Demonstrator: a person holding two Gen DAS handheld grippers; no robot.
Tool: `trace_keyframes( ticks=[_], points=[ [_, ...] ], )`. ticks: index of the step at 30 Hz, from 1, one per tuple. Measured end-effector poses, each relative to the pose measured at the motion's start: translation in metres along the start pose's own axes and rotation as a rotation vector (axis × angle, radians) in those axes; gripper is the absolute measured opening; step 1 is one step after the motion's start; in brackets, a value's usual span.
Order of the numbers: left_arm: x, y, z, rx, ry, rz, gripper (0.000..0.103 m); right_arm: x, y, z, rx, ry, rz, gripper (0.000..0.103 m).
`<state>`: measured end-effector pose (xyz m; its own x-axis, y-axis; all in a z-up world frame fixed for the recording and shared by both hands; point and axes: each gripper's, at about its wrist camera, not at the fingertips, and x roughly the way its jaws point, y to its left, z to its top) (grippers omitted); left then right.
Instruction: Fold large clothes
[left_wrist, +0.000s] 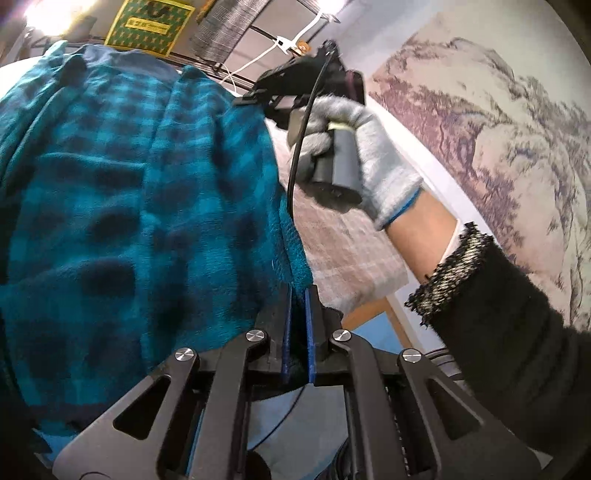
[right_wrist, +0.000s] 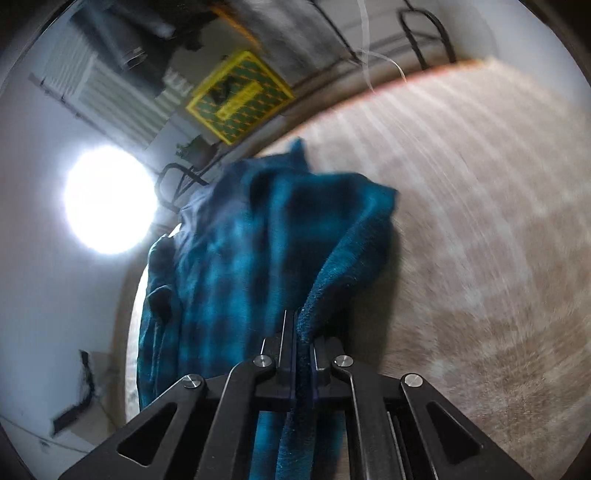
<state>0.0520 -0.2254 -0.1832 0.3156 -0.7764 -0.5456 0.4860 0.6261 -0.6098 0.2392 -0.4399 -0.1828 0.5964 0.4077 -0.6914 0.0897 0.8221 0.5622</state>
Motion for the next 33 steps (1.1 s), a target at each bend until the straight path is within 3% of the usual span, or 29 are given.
trace_keyframes(
  ticks=[5,9,11,12,13,17,20,26,30,33],
  points=[
    [-0.026,0.021,-0.001,-0.058,-0.042,-0.01,0.004,-0.009,0.049,-0.001,-0.109,-0.03,-0.047,0.002],
    [-0.035,0.035,-0.001,-0.083,-0.051,0.006,0.004,-0.001,0.066,-0.005,-0.179,-0.019,-0.07,0.004],
    [-0.035,0.039,0.0,-0.096,-0.05,0.005,0.004,0.0,0.063,-0.004,-0.179,-0.021,-0.049,0.018],
    [-0.036,0.038,0.0,-0.093,-0.052,0.005,0.004,-0.002,0.056,-0.003,-0.161,-0.042,-0.059,0.047],
    [-0.036,0.036,0.001,-0.087,-0.054,0.005,0.004,-0.006,0.042,-0.002,-0.109,-0.074,-0.07,0.069],
    [-0.035,0.03,0.002,-0.057,-0.06,0.003,0.003,-0.006,-0.016,0.006,0.119,-0.102,0.026,0.071],
    [-0.036,0.033,0.003,-0.062,-0.052,0.007,0.003,0.004,-0.048,0.012,0.213,-0.11,0.011,0.076],
    [-0.038,0.039,0.003,-0.094,-0.043,0.025,0.003,0.032,-0.094,0.033,0.374,-0.154,0.08,0.075],
    [-0.038,0.037,0.002,-0.085,-0.037,0.046,0.003,0.055,-0.092,0.047,0.342,-0.159,0.119,0.07],
    [-0.036,0.035,0.001,-0.078,-0.029,0.054,0.003,0.071,-0.08,0.055,0.319,-0.102,0.173,0.016]
  ],
)
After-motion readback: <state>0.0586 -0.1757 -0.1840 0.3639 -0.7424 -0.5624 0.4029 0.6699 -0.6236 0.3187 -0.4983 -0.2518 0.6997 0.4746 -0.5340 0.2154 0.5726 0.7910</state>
